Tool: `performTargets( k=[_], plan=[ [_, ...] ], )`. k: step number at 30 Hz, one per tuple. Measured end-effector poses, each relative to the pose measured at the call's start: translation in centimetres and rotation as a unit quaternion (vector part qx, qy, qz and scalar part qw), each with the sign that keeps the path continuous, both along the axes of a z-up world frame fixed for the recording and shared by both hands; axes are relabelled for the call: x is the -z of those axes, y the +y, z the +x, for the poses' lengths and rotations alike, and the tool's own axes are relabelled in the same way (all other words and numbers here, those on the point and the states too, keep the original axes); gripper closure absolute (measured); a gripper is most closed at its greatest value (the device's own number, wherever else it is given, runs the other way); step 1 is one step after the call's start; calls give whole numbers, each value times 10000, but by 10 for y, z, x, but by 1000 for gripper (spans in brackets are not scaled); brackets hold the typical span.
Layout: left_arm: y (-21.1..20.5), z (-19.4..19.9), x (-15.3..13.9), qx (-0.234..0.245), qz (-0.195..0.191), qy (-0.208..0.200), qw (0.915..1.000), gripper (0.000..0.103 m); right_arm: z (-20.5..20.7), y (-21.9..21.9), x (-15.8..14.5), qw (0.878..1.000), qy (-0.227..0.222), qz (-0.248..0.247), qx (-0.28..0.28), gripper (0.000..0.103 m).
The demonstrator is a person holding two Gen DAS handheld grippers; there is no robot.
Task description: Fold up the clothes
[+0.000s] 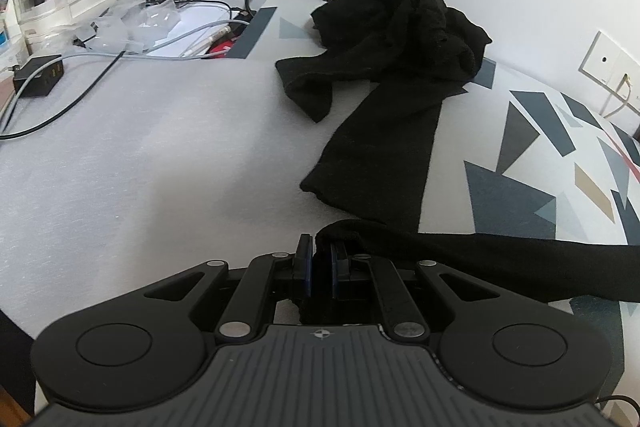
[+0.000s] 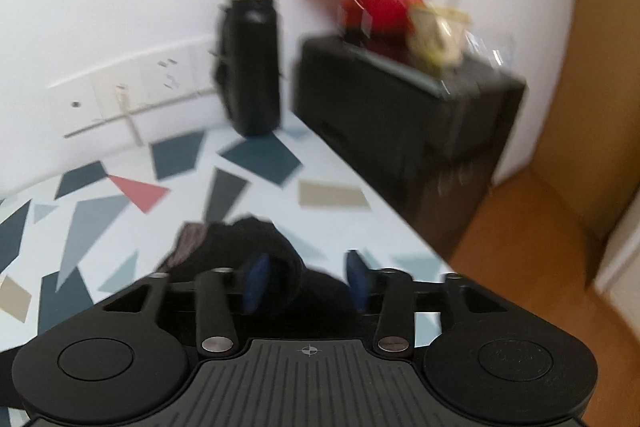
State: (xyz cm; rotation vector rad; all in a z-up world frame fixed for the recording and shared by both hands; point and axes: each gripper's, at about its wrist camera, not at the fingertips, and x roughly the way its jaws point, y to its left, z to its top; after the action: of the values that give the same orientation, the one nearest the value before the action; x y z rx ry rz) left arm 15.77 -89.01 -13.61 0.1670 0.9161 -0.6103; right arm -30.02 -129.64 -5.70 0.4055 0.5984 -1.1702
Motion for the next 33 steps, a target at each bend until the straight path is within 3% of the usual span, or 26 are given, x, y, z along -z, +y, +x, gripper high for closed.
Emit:
performTargets(
  k=[3,6,12,13,14,15,16,18,19,22,25,33],
  plan=[
    [5,0,-2,-121,-9,-78,9999,94,28,6,4,9966,161,31,-810,25],
    [12,2,-5,-296,0,-177,9994,94,60,12,20,9862,453,249,-1574,21],
    [32,11,-9,-692,10,-242,9973,94,111,12,60,9624,1039,621,-2430,13],
    [36,12,-9,-752,7,-249,9969,94,115,10,64,9605,1101,683,-2462,14],
    [38,13,-10,-792,9,-259,9965,94,119,9,68,9591,1163,740,-2472,23],
    [41,13,-10,-831,11,-269,9962,94,122,7,71,9576,1225,798,-2482,40],
    [44,14,-11,-871,13,-280,9958,94,122,5,72,9578,1214,880,-2451,50],
    [48,15,-11,-936,18,-293,9952,94,113,-4,64,9648,852,995,-2281,97],
    [49,15,-11,-965,21,-298,9949,94,108,-8,60,9678,655,1050,-2190,96],
    [53,17,-10,-1047,15,-291,9941,94,73,-24,30,9890,-322,543,-1335,97],
    [55,18,-9,-1090,31,-290,9936,94,32,-41,4,9940,-1039,106,-314,97],
    [59,20,-3,-1180,79,-272,9926,94,-45,-62,24,9816,-1276,464,1339,97]
  ],
)
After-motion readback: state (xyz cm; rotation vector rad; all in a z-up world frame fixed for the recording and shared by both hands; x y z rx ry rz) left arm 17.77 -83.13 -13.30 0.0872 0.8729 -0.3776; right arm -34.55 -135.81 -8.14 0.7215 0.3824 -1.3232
